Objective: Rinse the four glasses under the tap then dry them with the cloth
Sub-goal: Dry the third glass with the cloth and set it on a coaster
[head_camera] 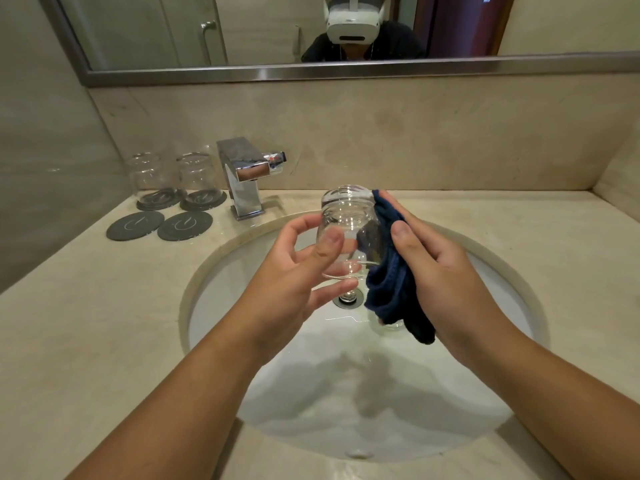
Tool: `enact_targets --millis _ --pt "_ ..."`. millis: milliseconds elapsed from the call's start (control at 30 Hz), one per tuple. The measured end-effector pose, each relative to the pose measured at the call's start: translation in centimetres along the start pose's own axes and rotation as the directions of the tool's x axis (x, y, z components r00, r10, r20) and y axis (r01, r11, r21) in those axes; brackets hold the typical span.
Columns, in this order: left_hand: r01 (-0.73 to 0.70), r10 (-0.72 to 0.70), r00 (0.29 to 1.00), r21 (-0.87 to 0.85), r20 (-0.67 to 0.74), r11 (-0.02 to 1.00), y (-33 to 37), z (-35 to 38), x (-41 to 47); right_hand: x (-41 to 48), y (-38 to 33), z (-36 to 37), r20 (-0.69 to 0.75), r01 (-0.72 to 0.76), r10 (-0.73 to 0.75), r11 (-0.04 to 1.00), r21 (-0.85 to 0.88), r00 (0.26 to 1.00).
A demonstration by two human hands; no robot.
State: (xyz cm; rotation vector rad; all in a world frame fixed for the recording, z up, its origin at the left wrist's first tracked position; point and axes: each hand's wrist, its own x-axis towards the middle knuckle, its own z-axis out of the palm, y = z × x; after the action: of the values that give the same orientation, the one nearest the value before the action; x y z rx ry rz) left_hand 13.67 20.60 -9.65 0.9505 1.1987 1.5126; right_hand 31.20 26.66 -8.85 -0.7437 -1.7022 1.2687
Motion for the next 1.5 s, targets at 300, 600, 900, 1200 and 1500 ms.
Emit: enact_targets --millis 300,600,900,1200,1500 --pt "-0.082 0.075 0.997 0.277 0.033 0.957 0.2 -0.1 0.1 -0.6 0.1 0.3 -0.077 0.064 -0.067 0.997 -0.042 0.995" --pt "-0.17 0.179 0.984 0.308 -0.001 0.936 0.7 0.0 -0.5 -1.0 -0.3 0.6 -0.01 0.125 -0.127 0.985 -0.119 0.992" --pt "-0.064 0.063 0.998 0.04 0.022 0.997 0.5 -0.3 0.1 -0.4 0.4 0.2 0.06 -0.049 0.041 0.99 0.131 0.997" --pt "-0.124 0.142 0.99 0.364 -0.024 0.923 0.2 -0.3 0.0 -1.2 -0.1 0.8 0.015 0.042 -0.041 0.993 -0.11 0.999" --pt "-0.066 0.063 0.997 0.063 0.05 0.996 0.3 -0.6 0.1 -0.1 0.5 0.0 0.037 -0.028 0.024 0.993 0.115 0.999"
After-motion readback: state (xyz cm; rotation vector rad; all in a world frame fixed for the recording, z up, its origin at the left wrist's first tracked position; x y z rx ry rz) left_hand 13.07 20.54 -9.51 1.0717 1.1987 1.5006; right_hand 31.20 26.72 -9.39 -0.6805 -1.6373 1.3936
